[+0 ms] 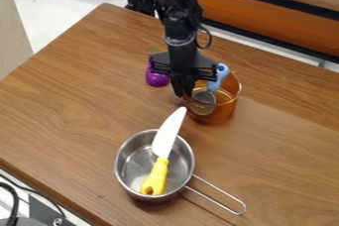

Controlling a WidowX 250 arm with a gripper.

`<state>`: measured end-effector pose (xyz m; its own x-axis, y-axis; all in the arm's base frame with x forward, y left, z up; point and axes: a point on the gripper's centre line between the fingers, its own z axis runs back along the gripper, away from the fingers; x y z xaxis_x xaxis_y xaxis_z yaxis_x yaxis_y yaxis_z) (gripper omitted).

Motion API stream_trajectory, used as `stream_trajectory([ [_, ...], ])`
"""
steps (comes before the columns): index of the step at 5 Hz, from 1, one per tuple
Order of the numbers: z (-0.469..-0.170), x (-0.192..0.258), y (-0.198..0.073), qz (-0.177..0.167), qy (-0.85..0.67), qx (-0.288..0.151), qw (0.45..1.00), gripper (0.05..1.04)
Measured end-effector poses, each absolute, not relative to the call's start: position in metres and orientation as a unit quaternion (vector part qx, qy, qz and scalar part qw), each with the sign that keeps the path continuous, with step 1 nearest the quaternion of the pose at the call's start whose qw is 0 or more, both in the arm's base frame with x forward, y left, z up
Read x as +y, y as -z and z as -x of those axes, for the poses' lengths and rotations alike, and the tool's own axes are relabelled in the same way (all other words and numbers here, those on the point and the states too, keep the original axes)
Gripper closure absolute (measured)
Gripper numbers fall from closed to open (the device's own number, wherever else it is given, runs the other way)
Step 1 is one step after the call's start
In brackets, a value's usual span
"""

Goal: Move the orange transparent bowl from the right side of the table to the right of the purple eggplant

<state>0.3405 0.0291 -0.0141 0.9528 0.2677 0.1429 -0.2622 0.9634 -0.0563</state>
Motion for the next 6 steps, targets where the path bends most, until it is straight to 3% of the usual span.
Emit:
stream_trajectory([
  [2, -0.339, 0.032, 0.014, 0.02, -0.125, -0.069, 0.99, 0.958],
  [3, -0.341, 0.033, 0.012, 0.013, -0.126, -0.07, 0.99, 0.781],
  [5, -0.339, 0.033, 0.011, 0.011, -0.137, -0.062, 0.989, 0.233],
  [6, -0.338, 0.033, -0.013, 0.013, -0.149, -0.094, 0.984, 0.08],
])
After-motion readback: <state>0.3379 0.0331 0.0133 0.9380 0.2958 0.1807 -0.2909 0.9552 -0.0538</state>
